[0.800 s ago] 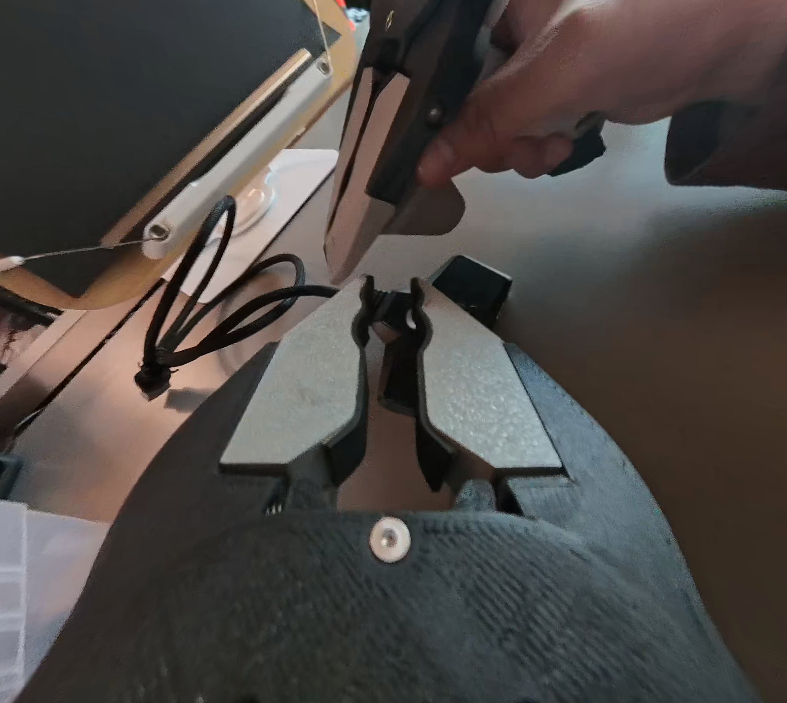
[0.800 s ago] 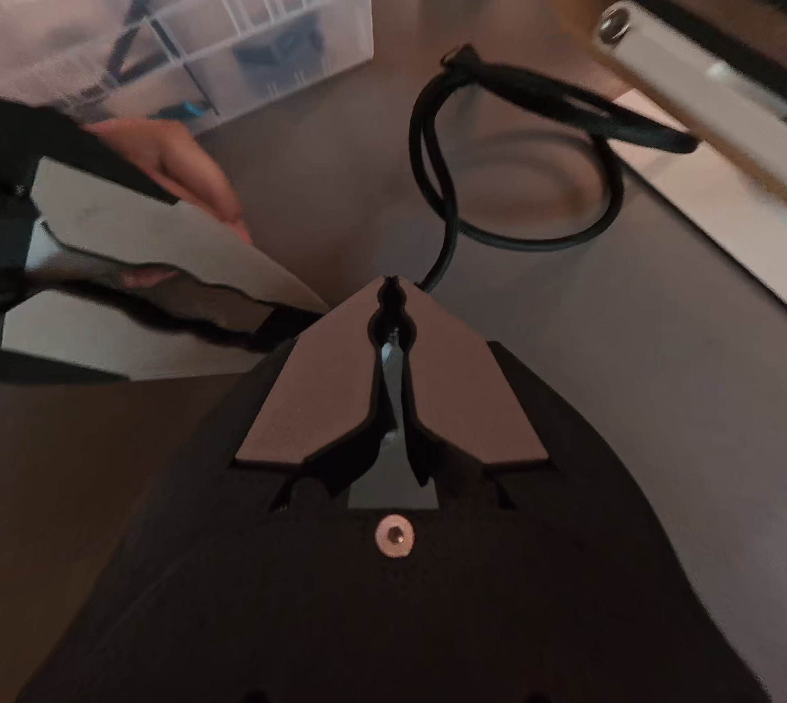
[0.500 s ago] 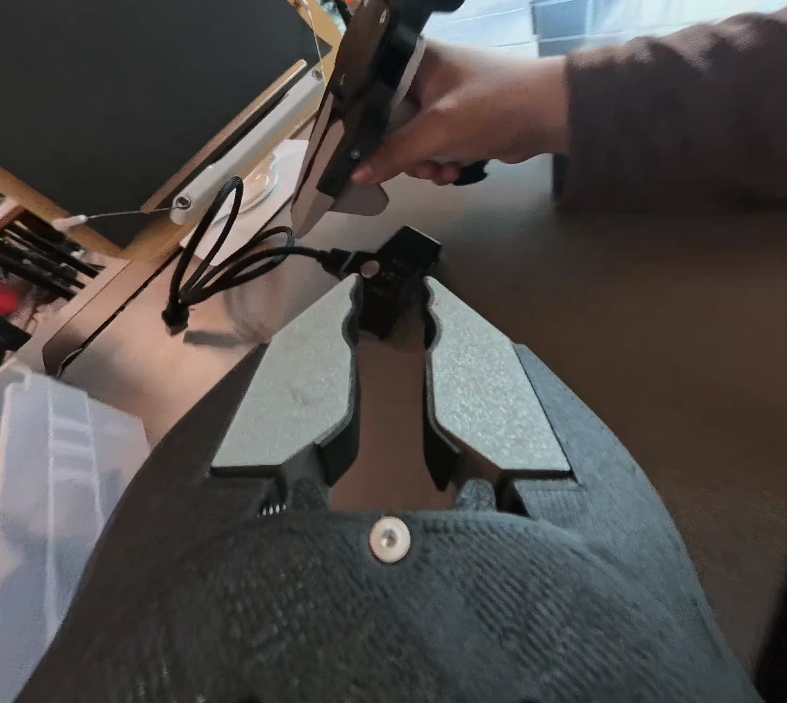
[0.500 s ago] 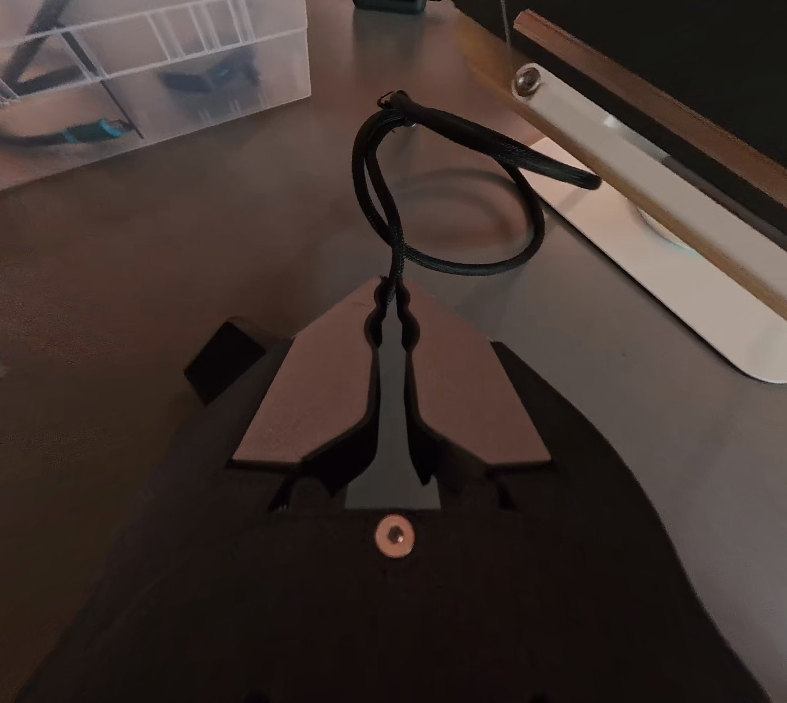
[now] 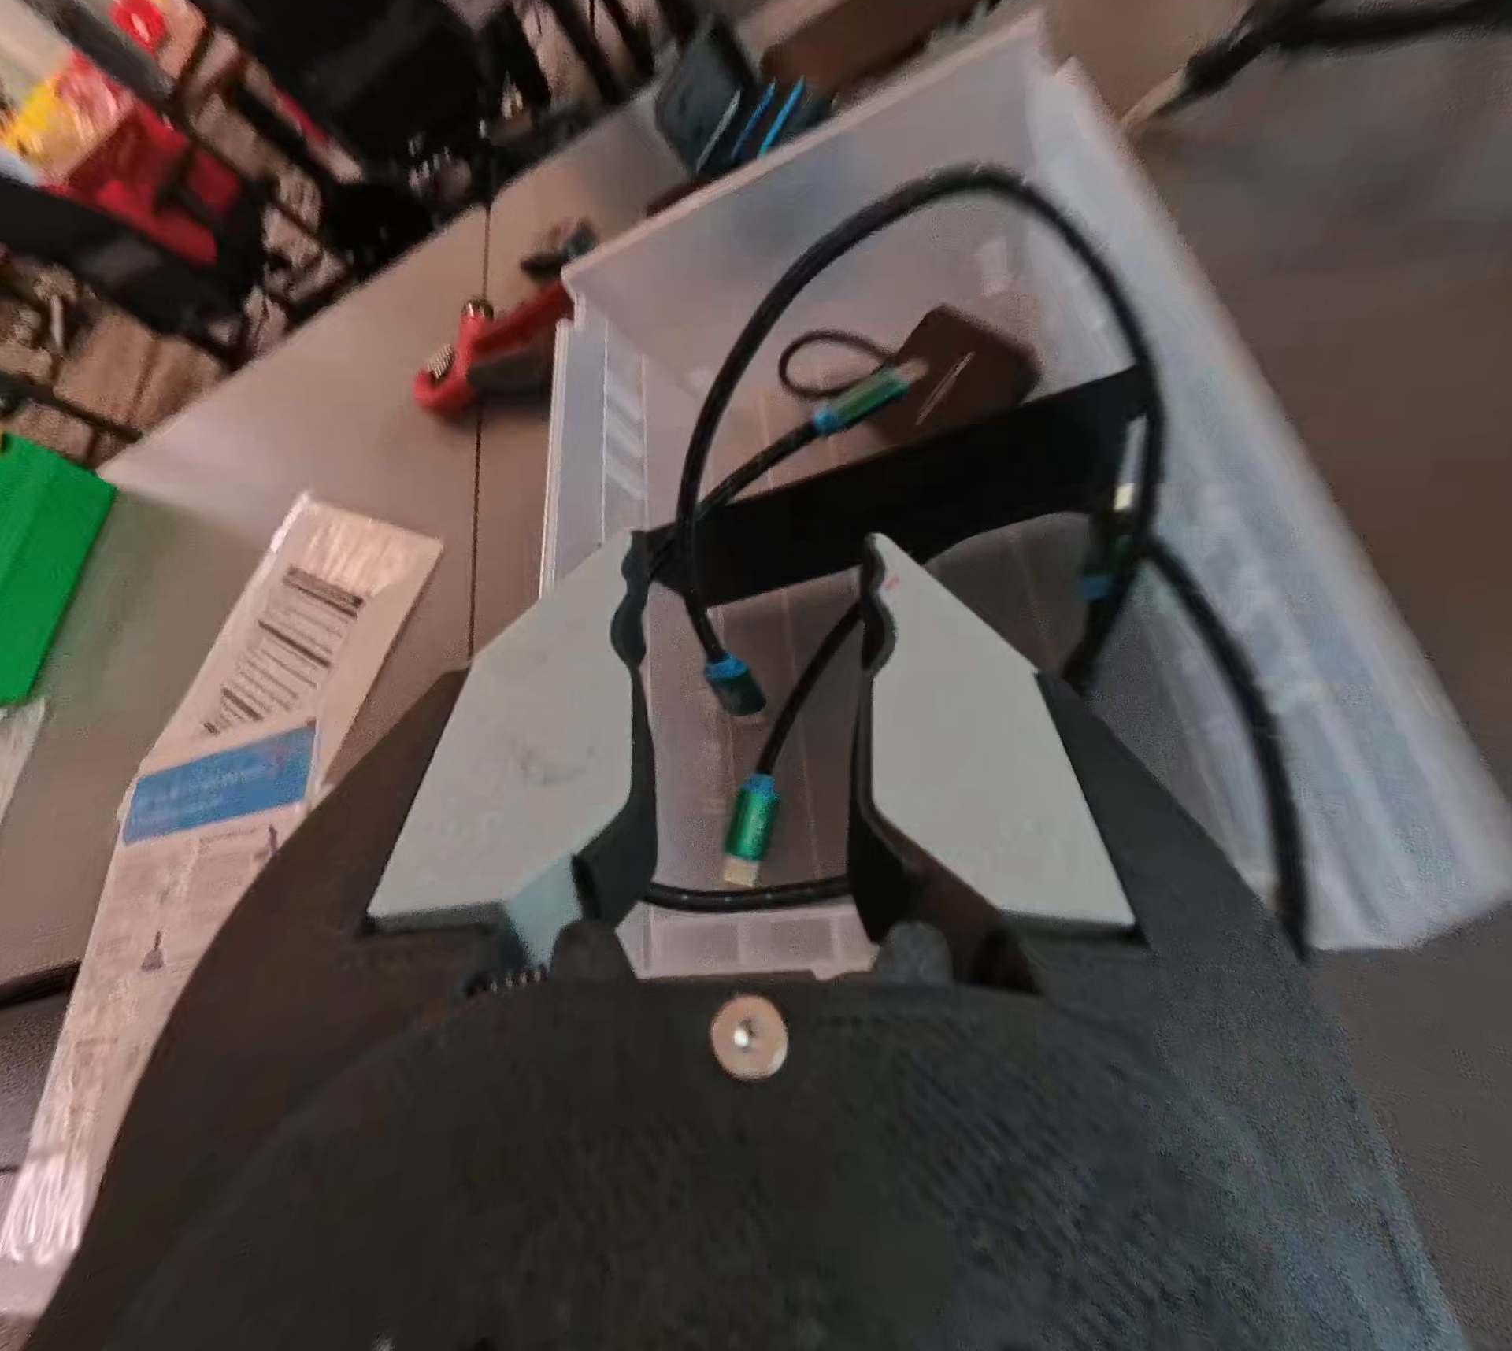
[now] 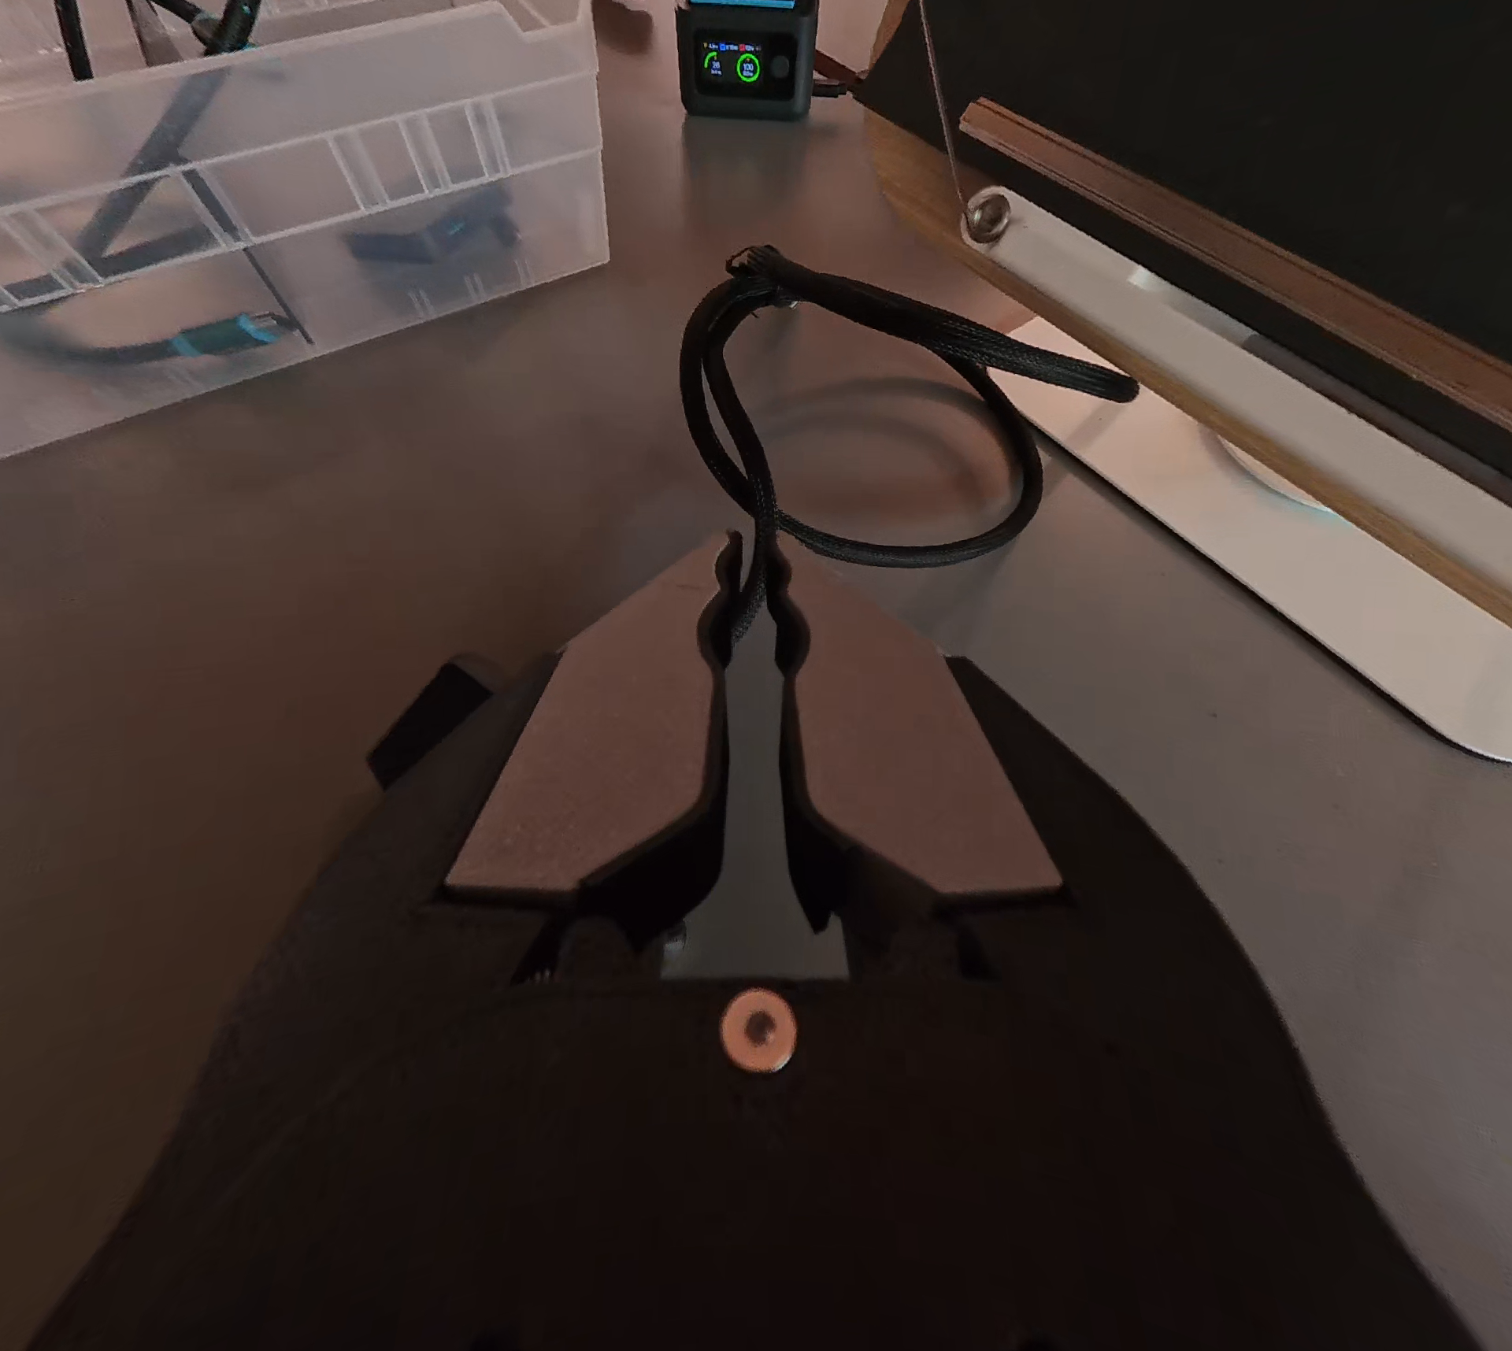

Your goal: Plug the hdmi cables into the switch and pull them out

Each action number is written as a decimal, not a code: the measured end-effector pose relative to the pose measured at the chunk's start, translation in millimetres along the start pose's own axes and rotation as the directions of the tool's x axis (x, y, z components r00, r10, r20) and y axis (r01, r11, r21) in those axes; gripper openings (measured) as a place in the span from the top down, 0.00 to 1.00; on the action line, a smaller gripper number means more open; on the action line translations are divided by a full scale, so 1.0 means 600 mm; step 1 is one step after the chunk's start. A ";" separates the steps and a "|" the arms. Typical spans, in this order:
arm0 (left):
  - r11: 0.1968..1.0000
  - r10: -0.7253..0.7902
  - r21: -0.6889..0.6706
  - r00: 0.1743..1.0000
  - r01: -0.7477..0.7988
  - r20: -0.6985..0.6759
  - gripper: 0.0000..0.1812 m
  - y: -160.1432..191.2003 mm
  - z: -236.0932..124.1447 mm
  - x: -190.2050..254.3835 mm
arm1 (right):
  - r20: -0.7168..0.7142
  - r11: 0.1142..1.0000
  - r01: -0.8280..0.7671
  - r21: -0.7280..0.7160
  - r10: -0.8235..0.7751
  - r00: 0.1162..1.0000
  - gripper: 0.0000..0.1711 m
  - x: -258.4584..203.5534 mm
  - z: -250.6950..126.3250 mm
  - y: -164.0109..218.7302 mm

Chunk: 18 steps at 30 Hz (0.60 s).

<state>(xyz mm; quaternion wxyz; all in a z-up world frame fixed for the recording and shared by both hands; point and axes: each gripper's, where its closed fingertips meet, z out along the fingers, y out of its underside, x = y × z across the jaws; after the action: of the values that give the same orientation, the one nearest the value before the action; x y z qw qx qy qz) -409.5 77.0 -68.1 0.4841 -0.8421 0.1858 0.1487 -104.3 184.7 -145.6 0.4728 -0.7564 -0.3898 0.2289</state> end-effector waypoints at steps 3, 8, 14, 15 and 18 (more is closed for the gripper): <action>0.988 -0.025 -0.154 1.000 0.026 0.009 0.74 0.056 0.066 -0.018 | 0.003 1.000 0.006 0.010 -0.006 1.000 0.99 -0.004 -0.002 -0.005; 0.969 -0.021 -0.244 0.998 0.037 0.067 0.88 0.095 0.125 -0.038 | 0.021 1.000 -0.015 0.013 0.015 1.000 0.99 -0.006 -0.002 -0.006; 0.952 0.097 -0.298 0.991 -0.066 0.092 0.97 0.099 0.141 -0.053 | 0.020 1.000 -0.014 0.021 0.013 1.000 1.00 -0.003 -0.007 -0.010; 0.958 0.091 -0.281 0.992 -0.064 0.083 0.97 0.090 0.138 -0.054 | 0.020 1.000 -0.015 0.025 0.014 1.000 1.00 -0.003 -0.009 -0.012; 0.978 0.105 -0.193 0.988 -0.082 0.112 0.98 0.040 0.109 -0.074 | 0.012 0.998 -0.025 0.052 0.024 1.000 1.00 0.003 -0.016 -0.020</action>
<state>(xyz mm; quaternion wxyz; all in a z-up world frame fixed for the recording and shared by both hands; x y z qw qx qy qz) -464.7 130.5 -99.2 0.4055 -0.8636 0.1803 0.2393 -101.0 183.8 -130.3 0.4875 -0.7471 -0.3770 0.2490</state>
